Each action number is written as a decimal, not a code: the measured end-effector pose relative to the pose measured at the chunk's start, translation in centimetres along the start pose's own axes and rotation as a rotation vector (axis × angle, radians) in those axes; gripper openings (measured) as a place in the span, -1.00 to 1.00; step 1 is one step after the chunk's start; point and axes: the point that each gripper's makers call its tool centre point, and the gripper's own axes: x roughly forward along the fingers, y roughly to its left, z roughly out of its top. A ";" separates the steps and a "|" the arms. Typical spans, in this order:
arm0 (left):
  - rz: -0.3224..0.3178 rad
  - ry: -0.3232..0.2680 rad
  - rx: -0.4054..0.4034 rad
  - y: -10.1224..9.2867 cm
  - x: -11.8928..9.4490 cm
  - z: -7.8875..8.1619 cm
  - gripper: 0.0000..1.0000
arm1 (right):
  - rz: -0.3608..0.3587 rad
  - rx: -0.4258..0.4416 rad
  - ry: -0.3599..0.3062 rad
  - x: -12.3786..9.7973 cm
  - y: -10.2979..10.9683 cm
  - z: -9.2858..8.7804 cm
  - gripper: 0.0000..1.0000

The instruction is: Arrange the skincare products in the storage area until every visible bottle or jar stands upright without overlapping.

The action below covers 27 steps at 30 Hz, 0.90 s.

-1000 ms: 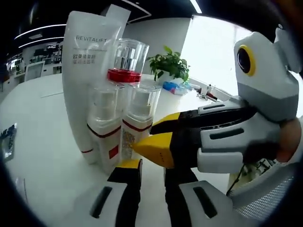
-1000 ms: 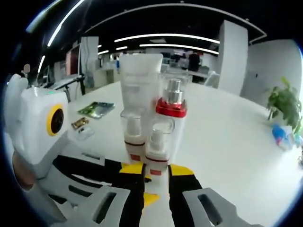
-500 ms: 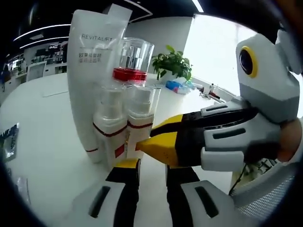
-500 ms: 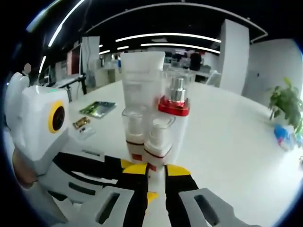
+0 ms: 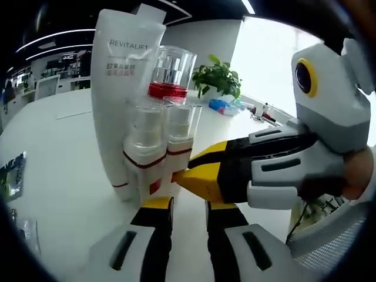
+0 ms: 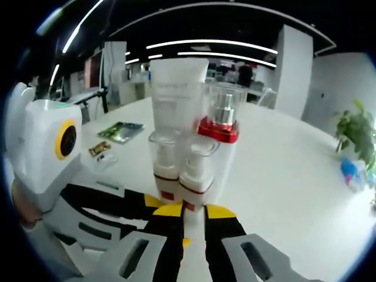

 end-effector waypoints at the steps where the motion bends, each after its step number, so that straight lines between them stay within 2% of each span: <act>1: -0.001 -0.002 -0.001 0.0 0.0 0.0 -0.69 | 0.001 0.003 -0.001 0.0 0.0 0.0 -0.93; 11: -0.015 -0.009 0.002 0.1 0.1 0.3 -0.59 | -0.002 0.009 -0.012 -0.3 0.0 0.1 -0.96; 27: -0.037 -0.020 0.011 -0.4 0.1 0.6 -0.56 | -0.013 0.020 -0.023 -0.8 -0.2 0.3 -0.96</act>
